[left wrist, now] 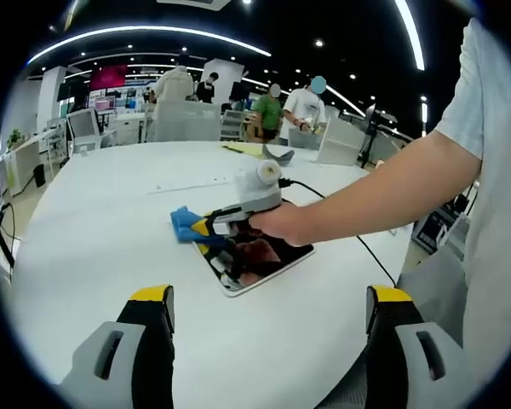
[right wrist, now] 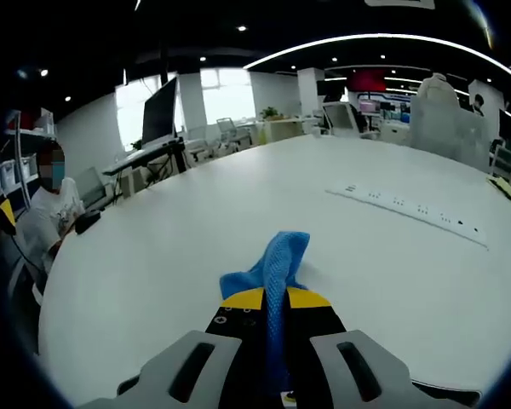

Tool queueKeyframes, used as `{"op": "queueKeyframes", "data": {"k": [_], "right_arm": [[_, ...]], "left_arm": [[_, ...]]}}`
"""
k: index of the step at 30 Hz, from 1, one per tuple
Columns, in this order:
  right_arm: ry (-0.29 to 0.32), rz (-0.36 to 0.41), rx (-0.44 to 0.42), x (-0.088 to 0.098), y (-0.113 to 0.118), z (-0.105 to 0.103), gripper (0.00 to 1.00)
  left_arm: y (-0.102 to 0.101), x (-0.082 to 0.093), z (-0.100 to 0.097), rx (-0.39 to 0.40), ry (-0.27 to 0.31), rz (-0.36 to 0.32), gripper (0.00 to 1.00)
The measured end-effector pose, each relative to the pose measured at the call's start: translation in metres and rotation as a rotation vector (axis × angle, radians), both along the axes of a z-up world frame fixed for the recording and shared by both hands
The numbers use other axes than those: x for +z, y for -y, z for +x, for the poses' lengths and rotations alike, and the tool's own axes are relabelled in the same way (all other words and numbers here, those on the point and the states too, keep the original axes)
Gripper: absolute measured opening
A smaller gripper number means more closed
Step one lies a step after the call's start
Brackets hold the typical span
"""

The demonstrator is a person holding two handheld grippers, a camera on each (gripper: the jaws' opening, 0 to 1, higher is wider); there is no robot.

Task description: Wipe the mirror surface with the cleaning cloth until all visible marks leave the cleaned area.

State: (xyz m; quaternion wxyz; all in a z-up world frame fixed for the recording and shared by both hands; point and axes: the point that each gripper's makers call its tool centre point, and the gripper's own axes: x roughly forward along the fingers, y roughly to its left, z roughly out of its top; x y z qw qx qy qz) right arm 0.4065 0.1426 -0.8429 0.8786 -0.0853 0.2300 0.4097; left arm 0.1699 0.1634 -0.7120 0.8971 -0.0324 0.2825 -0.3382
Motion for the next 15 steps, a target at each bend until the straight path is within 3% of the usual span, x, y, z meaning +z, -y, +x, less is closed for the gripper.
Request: {"op": "queueKeyframes", "data": {"k": [15], "right_arm": [[0.016,0.011,-0.018,0.001,0.001,-0.001,0.03]], "left_arm": [[0.014,0.008,-0.006,-0.005,0.011,0.021,0.94]]}}
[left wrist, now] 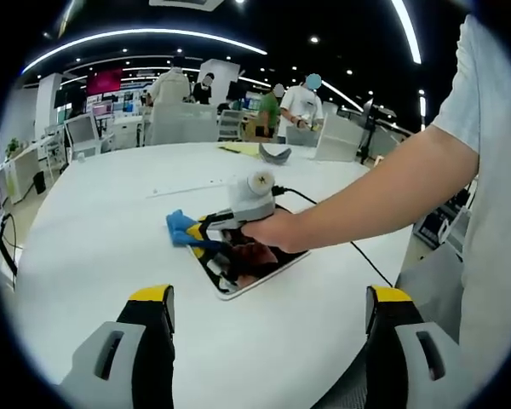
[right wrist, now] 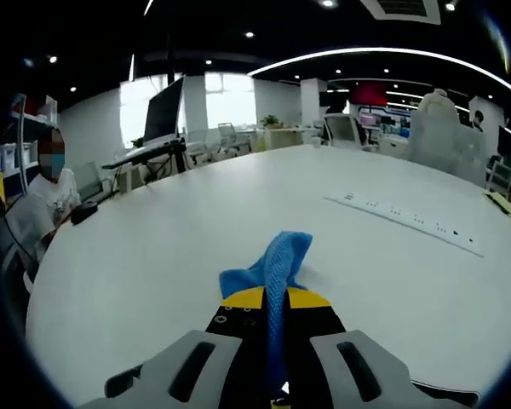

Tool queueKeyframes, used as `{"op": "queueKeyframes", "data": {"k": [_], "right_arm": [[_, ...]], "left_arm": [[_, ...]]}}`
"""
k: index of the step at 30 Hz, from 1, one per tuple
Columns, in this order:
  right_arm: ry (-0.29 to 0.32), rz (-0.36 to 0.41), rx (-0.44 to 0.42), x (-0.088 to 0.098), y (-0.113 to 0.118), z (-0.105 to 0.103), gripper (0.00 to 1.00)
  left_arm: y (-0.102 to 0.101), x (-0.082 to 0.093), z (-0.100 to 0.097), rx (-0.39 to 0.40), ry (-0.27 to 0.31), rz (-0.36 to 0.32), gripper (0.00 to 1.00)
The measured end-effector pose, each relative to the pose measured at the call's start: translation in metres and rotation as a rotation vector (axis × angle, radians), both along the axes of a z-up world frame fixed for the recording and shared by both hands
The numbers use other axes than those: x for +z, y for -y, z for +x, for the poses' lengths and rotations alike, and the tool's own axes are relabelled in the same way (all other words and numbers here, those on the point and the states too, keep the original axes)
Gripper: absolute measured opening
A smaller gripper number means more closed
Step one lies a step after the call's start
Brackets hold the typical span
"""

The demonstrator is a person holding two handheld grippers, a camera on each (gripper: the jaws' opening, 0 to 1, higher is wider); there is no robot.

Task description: Wipe the mirror surface with the cleaning cloth until all visible marks leave the cleaned area.

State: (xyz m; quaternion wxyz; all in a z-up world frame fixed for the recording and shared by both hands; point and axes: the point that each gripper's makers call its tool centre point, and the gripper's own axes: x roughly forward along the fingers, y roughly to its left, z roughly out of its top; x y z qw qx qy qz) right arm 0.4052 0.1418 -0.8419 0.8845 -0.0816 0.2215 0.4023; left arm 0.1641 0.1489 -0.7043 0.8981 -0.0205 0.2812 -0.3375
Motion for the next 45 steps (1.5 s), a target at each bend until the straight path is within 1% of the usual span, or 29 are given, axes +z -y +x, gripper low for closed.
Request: {"op": "queueKeyframes", "data": {"k": [5,16,25,28,31,34,45], "right_arm": [[-0.011,-0.004,0.002,-0.002,0.001,0.002,0.03],[-0.015,-0.024,-0.001,-0.004,0.010,0.003,0.03],[-0.015,-0.037,-0.008,-0.003,0.018,0.002,0.03],[-0.018,-0.040,-0.013,-0.003,0.024,0.001,0.03],[-0.020,-0.039,-0.019,-0.002,0.029,-0.001,0.03],[-0.028,-0.032,-0.039,-0.001,0.034,0.000,0.03],[-0.019,-0.048,-0.065,0.001,0.055,-0.004,0.03]], "left_arm": [[0.002,0.000,-0.002,-0.005,0.003,0.011,0.93],[0.008,-0.002,-0.003,-0.014,0.007,-0.006,0.93],[0.007,-0.004,0.001,-0.011,0.008,-0.016,0.92],[0.005,-0.004,0.002,-0.021,0.013,0.005,0.92],[0.003,0.002,0.005,-0.008,0.017,-0.019,0.92],[0.003,0.001,0.006,-0.009,0.021,-0.008,0.92],[0.009,0.005,0.005,-0.026,0.026,-0.003,0.92]]}}
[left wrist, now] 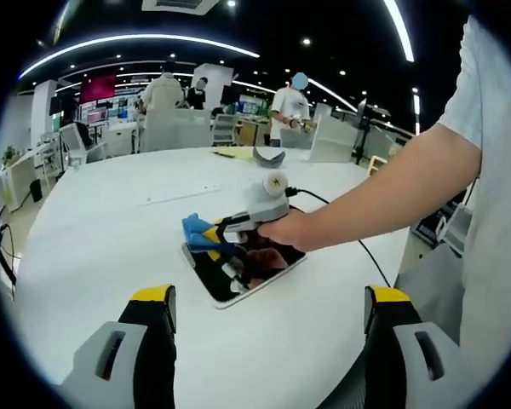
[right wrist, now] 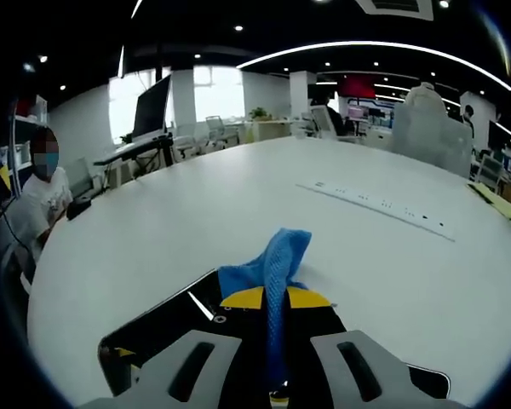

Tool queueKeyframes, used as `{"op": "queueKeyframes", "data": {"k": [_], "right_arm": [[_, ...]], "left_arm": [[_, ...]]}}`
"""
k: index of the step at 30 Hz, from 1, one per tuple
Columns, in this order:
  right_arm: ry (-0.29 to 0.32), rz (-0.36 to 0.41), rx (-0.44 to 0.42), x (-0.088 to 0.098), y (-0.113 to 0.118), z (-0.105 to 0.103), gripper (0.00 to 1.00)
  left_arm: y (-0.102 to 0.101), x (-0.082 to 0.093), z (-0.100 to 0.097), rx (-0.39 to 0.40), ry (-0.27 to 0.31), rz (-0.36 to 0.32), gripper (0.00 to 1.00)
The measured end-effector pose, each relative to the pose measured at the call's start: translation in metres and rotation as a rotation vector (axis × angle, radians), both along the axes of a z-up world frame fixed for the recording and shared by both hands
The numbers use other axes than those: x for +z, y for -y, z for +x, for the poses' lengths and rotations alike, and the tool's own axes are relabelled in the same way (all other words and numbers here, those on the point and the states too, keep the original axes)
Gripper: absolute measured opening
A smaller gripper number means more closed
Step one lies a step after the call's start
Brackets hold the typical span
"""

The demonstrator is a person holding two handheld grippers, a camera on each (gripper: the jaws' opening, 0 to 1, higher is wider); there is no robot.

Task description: Wipe the mirror surface with the cleaning cloth until all visible marks leave the cleaned area.

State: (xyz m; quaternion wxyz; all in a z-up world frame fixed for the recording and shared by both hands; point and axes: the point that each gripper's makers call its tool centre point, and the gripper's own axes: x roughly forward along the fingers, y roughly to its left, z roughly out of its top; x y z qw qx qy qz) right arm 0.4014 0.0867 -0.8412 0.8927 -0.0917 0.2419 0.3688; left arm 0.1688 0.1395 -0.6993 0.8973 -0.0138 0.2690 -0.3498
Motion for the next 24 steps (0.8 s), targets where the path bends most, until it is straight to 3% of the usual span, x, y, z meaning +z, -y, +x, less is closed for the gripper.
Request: {"op": "queueKeyframes", "data": {"k": [10,24], "right_arm": [[0.013,-0.027,-0.051,0.000,0.033,0.000,0.03],[0.010,-0.041,-0.093,0.000,0.063,-0.012,0.03]], "left_arm": [[0.011,-0.001,-0.004,-0.035,0.005,0.012,0.92],[0.020,0.005,-0.005,-0.047,0.021,0.011,0.92]]}}
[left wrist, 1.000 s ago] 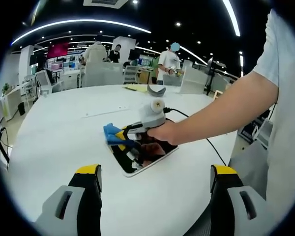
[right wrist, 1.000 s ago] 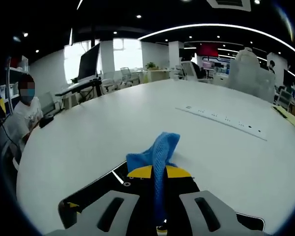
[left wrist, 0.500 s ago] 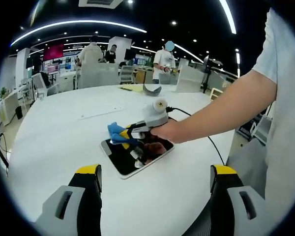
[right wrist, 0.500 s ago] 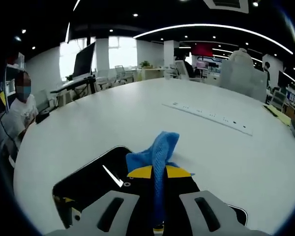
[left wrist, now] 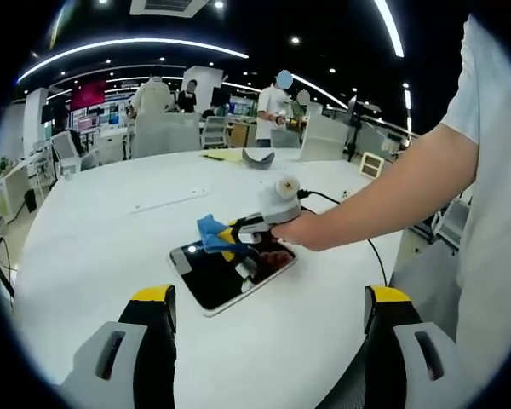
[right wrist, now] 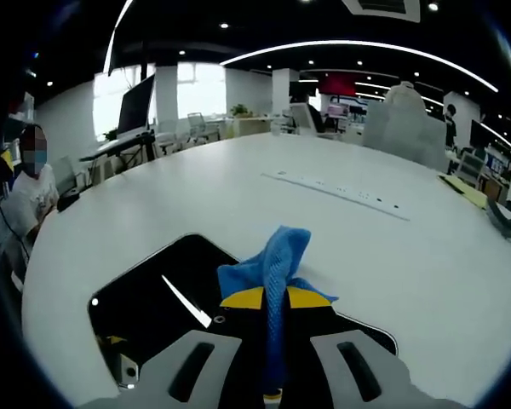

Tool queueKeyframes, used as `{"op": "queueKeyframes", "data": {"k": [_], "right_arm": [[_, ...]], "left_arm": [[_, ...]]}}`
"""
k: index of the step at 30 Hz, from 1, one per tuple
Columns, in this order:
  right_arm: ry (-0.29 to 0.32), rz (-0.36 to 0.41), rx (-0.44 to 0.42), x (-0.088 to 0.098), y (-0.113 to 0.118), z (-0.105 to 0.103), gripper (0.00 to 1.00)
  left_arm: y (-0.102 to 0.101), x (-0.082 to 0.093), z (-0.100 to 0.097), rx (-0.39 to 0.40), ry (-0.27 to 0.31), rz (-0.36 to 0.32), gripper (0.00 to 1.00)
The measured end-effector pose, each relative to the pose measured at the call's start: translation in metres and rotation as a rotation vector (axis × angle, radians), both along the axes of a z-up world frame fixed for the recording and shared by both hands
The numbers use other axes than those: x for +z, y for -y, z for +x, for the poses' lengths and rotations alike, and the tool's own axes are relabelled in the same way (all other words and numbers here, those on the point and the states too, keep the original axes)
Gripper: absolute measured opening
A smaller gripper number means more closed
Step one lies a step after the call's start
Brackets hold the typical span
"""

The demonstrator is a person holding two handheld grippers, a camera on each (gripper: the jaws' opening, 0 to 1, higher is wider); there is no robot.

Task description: Wipe the mirror surface with the cleaning cloth until all visible marks leave the cleaned area.

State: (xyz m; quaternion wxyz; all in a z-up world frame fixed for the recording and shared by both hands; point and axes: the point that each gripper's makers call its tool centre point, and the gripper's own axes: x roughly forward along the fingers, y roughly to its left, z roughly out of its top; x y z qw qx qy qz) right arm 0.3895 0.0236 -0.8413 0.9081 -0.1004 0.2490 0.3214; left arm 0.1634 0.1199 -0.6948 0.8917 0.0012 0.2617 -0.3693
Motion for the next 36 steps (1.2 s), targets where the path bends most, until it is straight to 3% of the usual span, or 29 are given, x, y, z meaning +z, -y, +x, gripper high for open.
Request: {"op": "queueKeyframes", "data": {"k": [6,19,36], "right_arm": [[0.000,-0.004,-0.008,0.000,0.011,-0.001,0.03],[-0.001,0.000,-0.034,0.000,0.027,-0.005,0.03],[0.001,-0.005,-0.064,0.000,0.052,-0.009,0.03]], "left_arm": [[0.001,0.000,-0.005,-0.014,0.025,0.047,0.92],[0.003,0.003,-0.006,0.001,0.024,0.031,0.92],[0.016,0.001,-0.010,-0.045,0.018,0.046,0.91]]}}
